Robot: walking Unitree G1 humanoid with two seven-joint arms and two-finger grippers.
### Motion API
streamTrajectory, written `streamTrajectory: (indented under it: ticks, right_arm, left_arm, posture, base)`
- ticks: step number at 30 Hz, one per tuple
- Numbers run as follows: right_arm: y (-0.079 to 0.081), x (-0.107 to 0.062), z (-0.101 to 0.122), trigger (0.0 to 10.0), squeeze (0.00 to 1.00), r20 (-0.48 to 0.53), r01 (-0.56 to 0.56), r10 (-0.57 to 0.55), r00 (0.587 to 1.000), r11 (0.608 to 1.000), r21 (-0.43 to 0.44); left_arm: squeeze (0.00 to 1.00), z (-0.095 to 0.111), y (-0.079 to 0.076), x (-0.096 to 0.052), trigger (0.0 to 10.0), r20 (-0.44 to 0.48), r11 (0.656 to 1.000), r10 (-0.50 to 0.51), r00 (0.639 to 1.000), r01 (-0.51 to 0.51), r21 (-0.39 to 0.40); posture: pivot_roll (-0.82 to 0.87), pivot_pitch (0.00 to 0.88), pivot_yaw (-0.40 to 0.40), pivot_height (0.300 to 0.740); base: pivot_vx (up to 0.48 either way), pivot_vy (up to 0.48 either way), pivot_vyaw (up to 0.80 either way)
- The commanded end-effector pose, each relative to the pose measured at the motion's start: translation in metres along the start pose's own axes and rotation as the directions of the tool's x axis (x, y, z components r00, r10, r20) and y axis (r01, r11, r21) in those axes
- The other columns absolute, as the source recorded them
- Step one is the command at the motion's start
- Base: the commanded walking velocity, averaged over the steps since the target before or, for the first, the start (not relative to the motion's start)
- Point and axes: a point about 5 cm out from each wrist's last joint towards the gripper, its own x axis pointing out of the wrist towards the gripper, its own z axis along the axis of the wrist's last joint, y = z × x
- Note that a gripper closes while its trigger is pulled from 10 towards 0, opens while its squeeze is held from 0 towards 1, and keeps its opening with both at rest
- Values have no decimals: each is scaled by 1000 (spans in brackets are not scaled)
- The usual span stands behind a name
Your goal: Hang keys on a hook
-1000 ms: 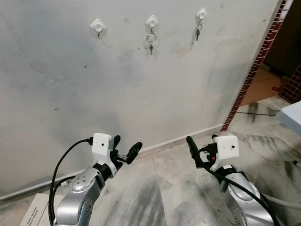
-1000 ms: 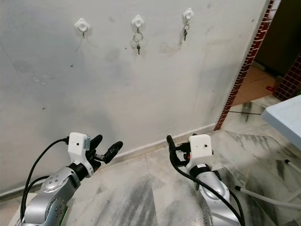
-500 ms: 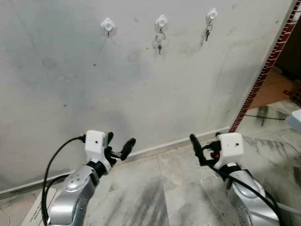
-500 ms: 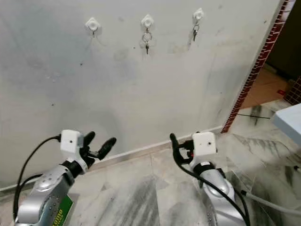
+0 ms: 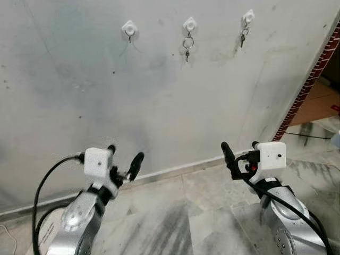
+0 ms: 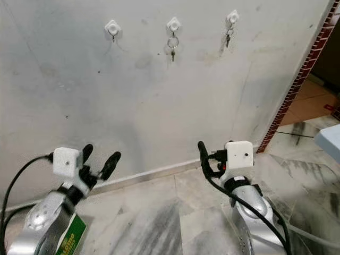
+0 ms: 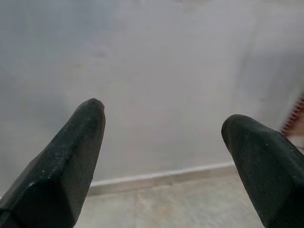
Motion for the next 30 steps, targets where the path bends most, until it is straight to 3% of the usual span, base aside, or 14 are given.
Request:
streamTrajectory:
  ticks: [1,13,20,30]
  right_arm:
    - [-1,0,2,10000,0,2,5,-5,1000,1000,-9]
    - [0,2,2,10000,0,-3,-6,6,1000,1000,-18]
    - [1,1,1,10000,0,-3,-7,7,1000,1000,-18]
    - [2,1,0,10000,0,-4,-12,11,1000,1000,-21]
  left_arm:
    - [0,7,2,1,10000,26,999,10,1000,-11,33]
    - [0,7,0,2,10000,27,999,4,1000,-5,33]
    - [0,7,-1,2,10000,28,1000,2,1000,-2,30]
    - [0,6,-2,3,10000,26,1000,-6,1000,5,26]
  posture:
    - [-58,0,52,740]
    - [-57,0,51,740]
    - [-58,0,49,740]
    - [-59,0,49,740]
  base:
    - [0,0,-788]
    - [0,0,-789]
    - [0,-246,-675]
    - [0,-87,-50]
